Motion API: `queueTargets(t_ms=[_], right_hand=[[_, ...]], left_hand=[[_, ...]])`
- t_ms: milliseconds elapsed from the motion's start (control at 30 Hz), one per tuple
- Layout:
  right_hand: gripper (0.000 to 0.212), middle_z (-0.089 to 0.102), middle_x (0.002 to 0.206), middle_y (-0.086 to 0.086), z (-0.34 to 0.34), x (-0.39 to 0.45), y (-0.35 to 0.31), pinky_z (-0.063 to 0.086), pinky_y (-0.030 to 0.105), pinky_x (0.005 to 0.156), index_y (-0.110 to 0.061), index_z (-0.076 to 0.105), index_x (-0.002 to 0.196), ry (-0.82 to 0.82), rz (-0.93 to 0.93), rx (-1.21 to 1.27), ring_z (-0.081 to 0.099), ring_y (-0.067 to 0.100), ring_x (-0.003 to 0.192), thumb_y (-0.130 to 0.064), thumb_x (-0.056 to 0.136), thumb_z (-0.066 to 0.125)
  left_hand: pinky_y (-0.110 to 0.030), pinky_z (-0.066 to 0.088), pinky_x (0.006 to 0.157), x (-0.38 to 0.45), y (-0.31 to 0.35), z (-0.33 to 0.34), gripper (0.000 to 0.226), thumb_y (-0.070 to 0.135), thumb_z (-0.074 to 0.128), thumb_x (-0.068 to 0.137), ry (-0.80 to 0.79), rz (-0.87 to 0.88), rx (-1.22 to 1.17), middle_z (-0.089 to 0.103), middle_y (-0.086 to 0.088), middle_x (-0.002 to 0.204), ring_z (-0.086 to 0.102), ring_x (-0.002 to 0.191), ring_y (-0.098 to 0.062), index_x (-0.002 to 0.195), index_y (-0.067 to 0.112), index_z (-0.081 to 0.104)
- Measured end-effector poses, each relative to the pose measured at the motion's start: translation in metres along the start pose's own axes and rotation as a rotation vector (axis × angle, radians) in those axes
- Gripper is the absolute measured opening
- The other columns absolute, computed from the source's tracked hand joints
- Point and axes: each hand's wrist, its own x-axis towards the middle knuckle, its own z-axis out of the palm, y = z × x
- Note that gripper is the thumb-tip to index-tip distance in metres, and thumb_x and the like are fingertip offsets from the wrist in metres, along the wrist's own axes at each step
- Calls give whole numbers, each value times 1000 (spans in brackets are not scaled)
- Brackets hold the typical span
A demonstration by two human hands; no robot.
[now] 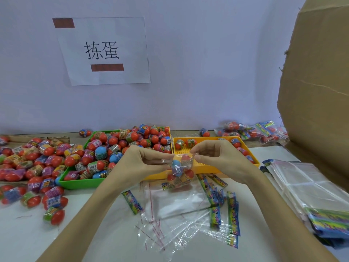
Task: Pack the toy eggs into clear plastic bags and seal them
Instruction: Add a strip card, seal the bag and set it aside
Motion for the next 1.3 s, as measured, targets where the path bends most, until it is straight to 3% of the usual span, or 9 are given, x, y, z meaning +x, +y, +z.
queueTargets(t_ms=[133,267,400,533,633,767,1100,1300], right_hand=[[15,75,106,-7,7,1,0,55,21,93,-23,76,109,18,-39,-67,71,10,102,-13,98,73],[21,75,106,-11,9,-1,-3,57,22,93,-32,77,116,-4,4,-68,71,7,103,-32,95,76],[15,79,95,-6,8,-1,0,62,32,89,-26,82,100,-68,54,-126,73,13,93,-36,89,82],[19,79,88,-2,7,-1,0,62,26,76,-25,82,89,-1,25,-79,74,15,84,-43,83,82],[20,79,87,0,3,-2,-2,58,21,73,-27,82,87,13,4,-28,73,12,80,-46,81,80],[8,80,97,4,0,-3,-5,58,22,83,-26,82,91,-16,3,90,76,21,95,-34,87,79],[7,77,93,2,4,-4,-11,56,21,82,-23,81,98,-4,9,90,72,15,87,-24,97,74],[4,76,91,1,2,-4,-12,57,24,83,-22,78,94,23,0,73,71,16,87,-25,95,75]], left_hand=[[-20,61,90,-1,-5,-4,33,6,87,84,5,62,-12,83,5,107,79,104,-11,112,24,84],[-23,61,91,-1,-7,-8,31,8,88,83,30,64,-93,83,-1,107,79,105,-16,109,23,85],[-22,62,89,-2,-4,-7,38,7,88,82,26,60,-93,83,0,107,79,103,-18,116,22,83],[-25,61,94,-1,-3,-7,63,16,90,77,23,40,-155,82,-4,109,78,103,-20,135,31,71],[-23,61,91,0,-4,-7,48,23,91,76,52,18,-132,82,-5,101,79,99,-20,122,30,79],[-19,60,82,-1,-3,-6,21,26,89,77,39,-8,-139,83,-2,101,80,97,-18,98,27,86],[-26,63,83,-1,2,-1,17,28,82,81,63,-39,-275,82,-5,106,78,101,-20,95,19,85],[-17,59,78,0,0,1,11,28,81,83,161,7,-183,82,-1,96,78,90,-16,91,21,86]])
